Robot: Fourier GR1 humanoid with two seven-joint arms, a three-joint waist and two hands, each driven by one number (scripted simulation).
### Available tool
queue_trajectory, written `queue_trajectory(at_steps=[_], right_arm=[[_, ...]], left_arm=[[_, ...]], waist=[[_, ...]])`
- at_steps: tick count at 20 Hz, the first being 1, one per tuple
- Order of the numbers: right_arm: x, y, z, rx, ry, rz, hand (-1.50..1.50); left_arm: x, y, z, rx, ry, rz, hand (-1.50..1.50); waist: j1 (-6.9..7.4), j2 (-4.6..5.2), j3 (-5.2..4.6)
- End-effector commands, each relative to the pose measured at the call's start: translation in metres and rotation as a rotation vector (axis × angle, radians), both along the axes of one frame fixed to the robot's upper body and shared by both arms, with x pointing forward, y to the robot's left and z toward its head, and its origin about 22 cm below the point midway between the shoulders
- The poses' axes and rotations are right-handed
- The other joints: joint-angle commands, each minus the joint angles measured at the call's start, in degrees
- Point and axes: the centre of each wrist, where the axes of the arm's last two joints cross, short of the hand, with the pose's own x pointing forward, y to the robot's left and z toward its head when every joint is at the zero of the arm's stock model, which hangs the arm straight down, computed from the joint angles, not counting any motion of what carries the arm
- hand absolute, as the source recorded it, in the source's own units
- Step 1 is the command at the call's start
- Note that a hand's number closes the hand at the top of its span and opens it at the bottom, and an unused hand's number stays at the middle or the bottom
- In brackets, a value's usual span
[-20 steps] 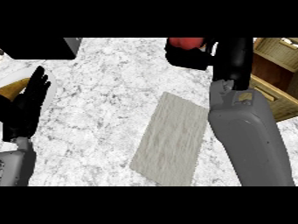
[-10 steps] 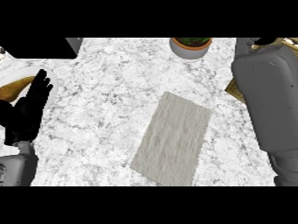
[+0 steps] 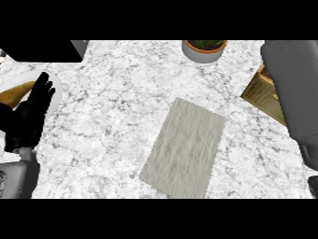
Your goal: Pick the bell pepper from the placemat and place it in the basket
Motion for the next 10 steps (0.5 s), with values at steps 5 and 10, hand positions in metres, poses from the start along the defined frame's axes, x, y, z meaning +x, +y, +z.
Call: queue_trajectory(at_steps=[5, 10], right_arm=[[0.017, -0.056, -0.017, -0.025, 0.098, -0.048, 1.5], [0.024, -0.069, -0.051, 0.016, 0.088, -0.062, 1.5]], left_arm=[[-0.011, 0.006, -0.002, -0.002, -0.003, -0.003, 0.0], [0.001, -0.006, 0.004, 0.003, -0.002, -0.014, 0.0]], waist=[[-0.23, -0.11, 0.0], [-0.03, 0.03, 0.02]])
